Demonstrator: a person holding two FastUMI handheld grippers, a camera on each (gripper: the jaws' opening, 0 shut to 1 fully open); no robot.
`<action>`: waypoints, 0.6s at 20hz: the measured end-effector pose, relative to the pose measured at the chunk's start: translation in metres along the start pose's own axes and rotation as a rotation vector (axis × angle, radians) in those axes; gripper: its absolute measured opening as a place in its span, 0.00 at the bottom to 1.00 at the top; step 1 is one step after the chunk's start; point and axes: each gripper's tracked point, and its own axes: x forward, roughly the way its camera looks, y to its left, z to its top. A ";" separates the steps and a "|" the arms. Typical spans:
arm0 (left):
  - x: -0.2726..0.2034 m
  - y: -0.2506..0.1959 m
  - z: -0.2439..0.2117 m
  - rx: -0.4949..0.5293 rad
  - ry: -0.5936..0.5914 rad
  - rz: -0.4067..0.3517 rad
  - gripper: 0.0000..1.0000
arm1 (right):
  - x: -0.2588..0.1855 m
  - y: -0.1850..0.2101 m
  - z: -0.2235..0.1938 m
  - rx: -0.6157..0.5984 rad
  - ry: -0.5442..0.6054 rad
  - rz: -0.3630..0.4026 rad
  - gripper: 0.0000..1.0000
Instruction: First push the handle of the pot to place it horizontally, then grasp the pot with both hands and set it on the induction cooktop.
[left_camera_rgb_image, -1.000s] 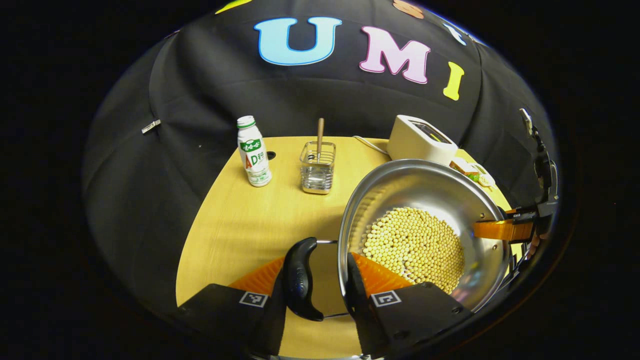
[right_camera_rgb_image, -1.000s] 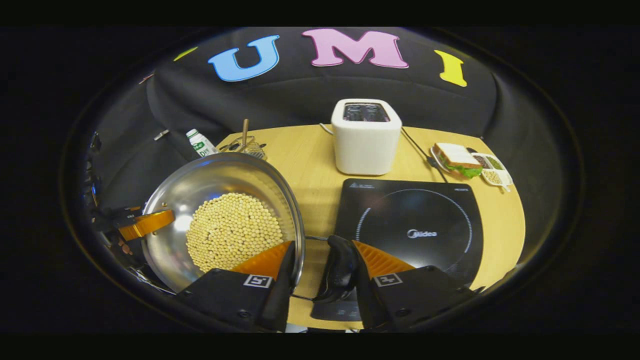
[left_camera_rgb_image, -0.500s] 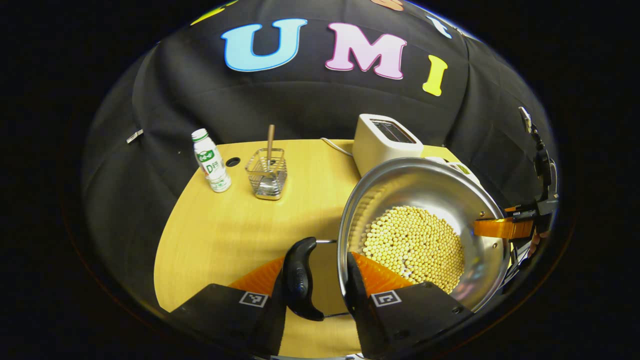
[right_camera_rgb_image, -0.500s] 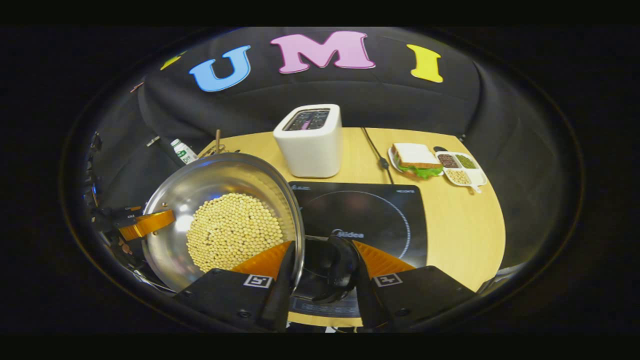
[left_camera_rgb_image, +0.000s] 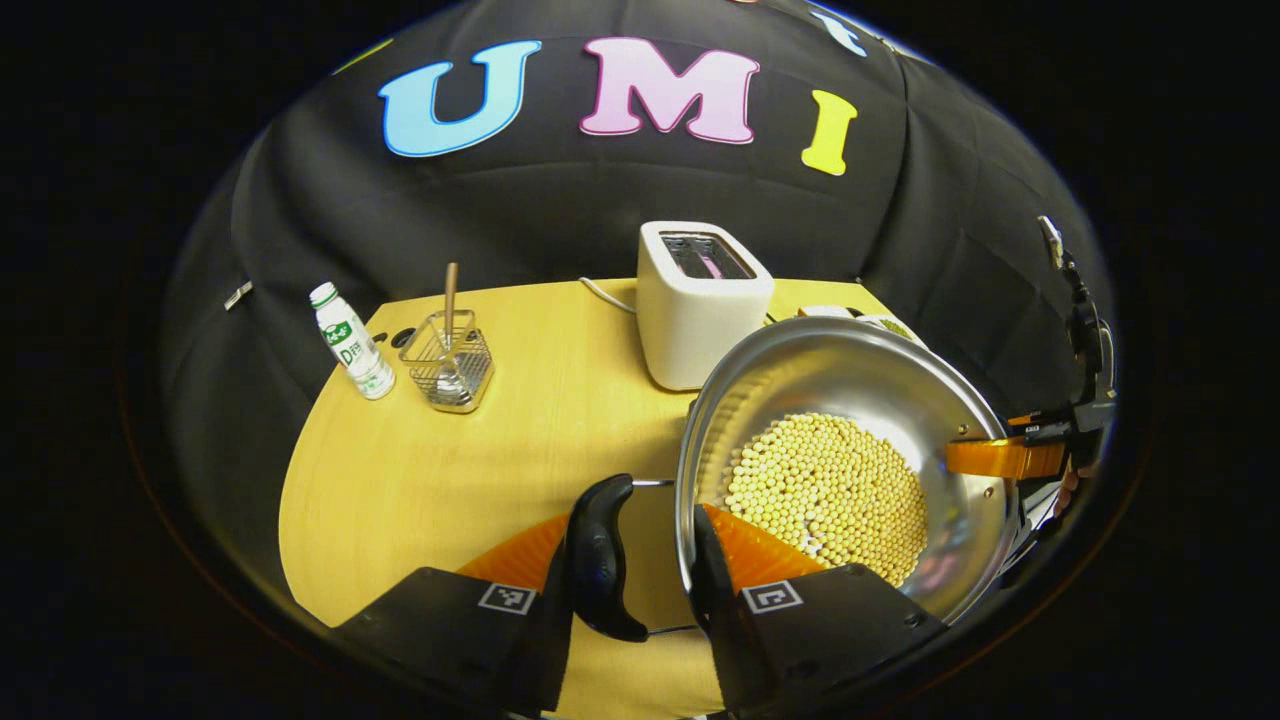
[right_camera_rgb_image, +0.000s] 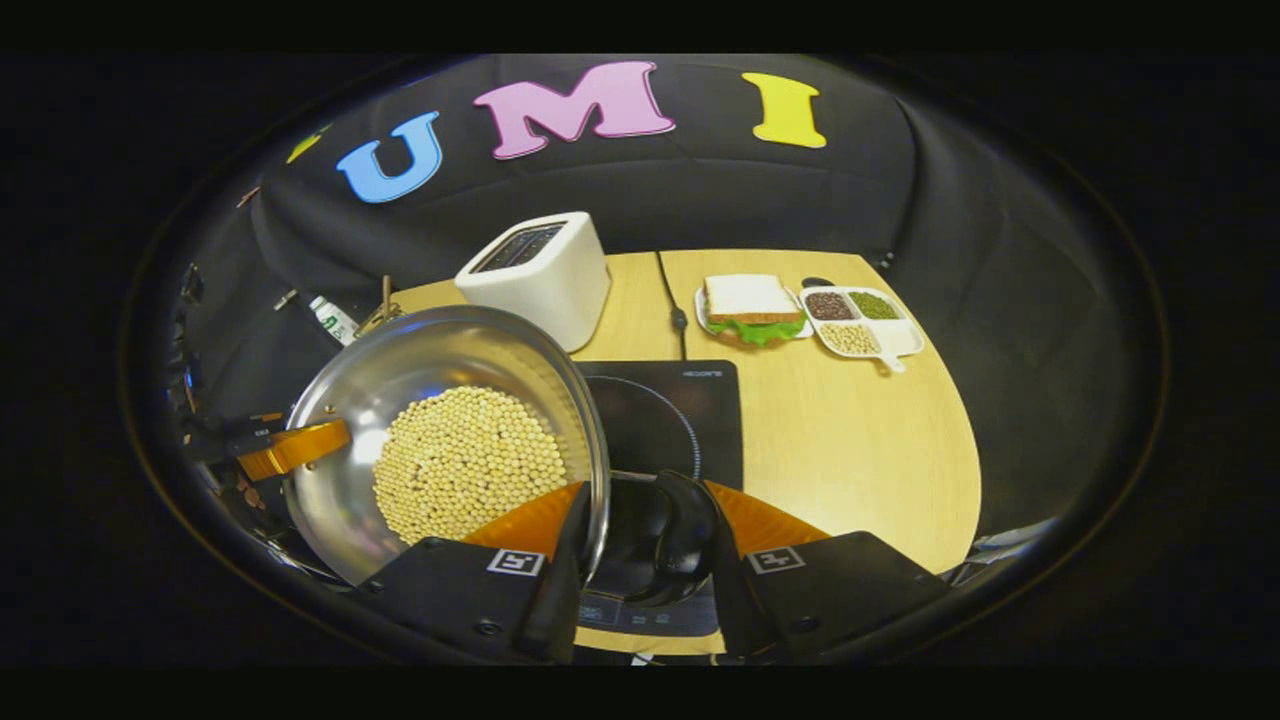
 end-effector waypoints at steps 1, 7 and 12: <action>0.005 -0.007 0.001 0.001 0.000 -0.003 0.60 | 0.001 -0.008 0.000 0.002 -0.002 -0.001 0.58; 0.040 -0.039 0.000 -0.013 0.018 -0.025 0.60 | 0.022 -0.046 0.000 0.007 0.013 -0.021 0.58; 0.064 -0.047 0.004 -0.014 0.029 -0.032 0.59 | 0.041 -0.059 0.005 0.018 0.025 -0.030 0.58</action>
